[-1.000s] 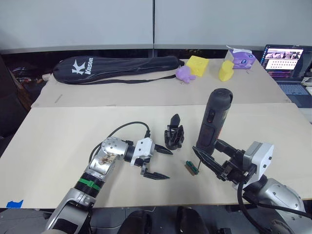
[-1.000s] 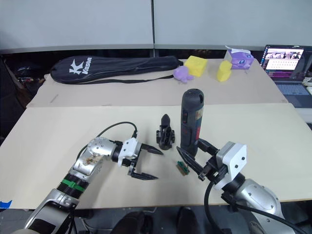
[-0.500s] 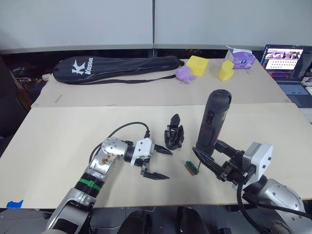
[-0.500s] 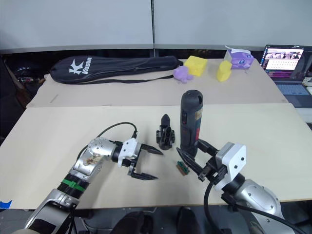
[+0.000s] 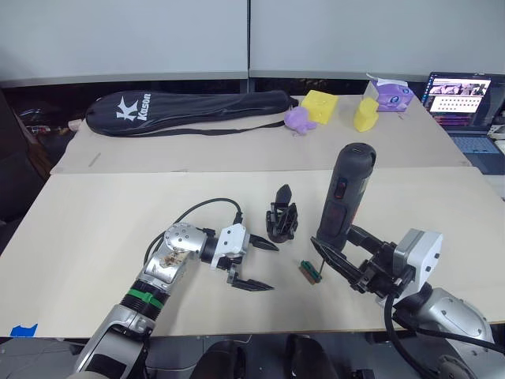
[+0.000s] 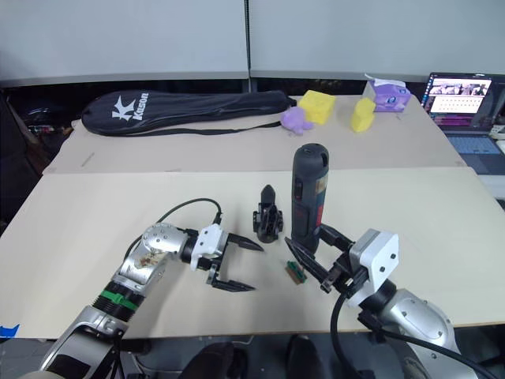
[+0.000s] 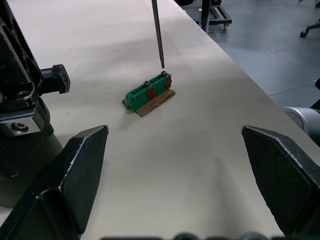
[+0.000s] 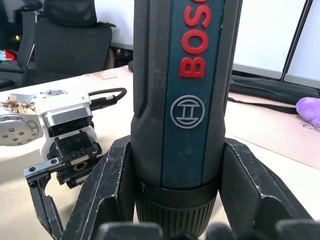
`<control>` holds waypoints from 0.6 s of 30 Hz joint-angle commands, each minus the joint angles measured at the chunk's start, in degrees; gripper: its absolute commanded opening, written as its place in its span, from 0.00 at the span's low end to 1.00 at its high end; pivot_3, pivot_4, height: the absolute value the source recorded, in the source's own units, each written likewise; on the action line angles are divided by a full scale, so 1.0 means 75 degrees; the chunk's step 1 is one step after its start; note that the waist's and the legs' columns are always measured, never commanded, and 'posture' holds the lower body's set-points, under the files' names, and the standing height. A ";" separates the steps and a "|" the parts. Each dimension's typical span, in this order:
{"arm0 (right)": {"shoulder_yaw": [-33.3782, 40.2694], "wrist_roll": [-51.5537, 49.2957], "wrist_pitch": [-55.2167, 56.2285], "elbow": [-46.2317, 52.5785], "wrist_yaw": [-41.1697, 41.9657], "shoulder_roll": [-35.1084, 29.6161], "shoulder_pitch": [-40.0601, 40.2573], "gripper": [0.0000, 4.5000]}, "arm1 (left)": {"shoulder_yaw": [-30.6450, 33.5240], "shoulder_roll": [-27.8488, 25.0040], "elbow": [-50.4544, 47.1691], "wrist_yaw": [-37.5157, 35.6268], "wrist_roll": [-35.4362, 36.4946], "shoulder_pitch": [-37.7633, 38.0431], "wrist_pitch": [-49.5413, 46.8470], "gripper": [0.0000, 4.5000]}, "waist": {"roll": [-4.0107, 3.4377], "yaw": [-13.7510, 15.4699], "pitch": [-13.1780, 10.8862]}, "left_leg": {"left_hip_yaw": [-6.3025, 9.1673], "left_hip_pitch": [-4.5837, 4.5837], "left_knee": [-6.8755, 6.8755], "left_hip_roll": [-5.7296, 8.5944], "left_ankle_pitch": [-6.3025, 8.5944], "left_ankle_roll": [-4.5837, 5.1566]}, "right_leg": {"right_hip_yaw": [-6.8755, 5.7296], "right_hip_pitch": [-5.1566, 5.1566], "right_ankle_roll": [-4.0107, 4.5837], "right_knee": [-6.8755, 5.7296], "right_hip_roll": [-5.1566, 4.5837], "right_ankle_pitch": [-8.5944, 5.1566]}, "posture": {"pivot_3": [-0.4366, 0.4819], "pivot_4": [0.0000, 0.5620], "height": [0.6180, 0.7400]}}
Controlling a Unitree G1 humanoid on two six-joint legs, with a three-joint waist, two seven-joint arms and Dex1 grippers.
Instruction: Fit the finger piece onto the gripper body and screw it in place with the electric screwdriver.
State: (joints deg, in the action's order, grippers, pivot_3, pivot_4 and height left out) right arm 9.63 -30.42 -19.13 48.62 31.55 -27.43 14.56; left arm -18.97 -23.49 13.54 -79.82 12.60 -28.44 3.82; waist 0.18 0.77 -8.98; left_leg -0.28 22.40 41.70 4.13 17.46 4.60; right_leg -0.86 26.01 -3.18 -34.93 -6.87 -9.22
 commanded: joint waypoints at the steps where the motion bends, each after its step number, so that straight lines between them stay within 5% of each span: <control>1: 0.0073 -0.0024 0.0346 0.0182 0.0015 0.0014 -0.0086 0.43 | 0.0024 0.0015 -0.0080 -0.0033 0.0032 -0.0003 0.0149 1.00 | 0.0000 0.0001 0.0000 | 0.0000 0.0000 0.0000 0.0000 0.0000 0.0000 | 0.0000 0.0000 0.0000 0.0000 0.0000 0.0000 | 0.48 0.27 0.86; 18: -0.0022 0.0202 0.0325 0.0178 0.0002 0.0030 -0.0145 0.43 | 0.0020 0.0046 -0.0036 -0.0050 0.0031 -0.0010 0.0186 1.00 | 0.0000 0.0000 0.0000 | 0.0000 0.0000 0.0000 0.0000 0.0000 -0.0001 | 0.0000 0.0000 0.0000 0.0000 0.0000 0.0000 | 0.48 0.27 0.86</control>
State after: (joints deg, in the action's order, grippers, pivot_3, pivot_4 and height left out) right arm 9.12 -28.22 -19.13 47.69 31.60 -27.43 14.32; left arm -18.97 -23.42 13.54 -79.92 12.55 -28.43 3.88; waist 0.18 0.77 -8.98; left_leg -0.28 22.40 41.70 4.13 17.45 4.59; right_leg -0.86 26.01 -3.18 -34.93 -6.87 -9.22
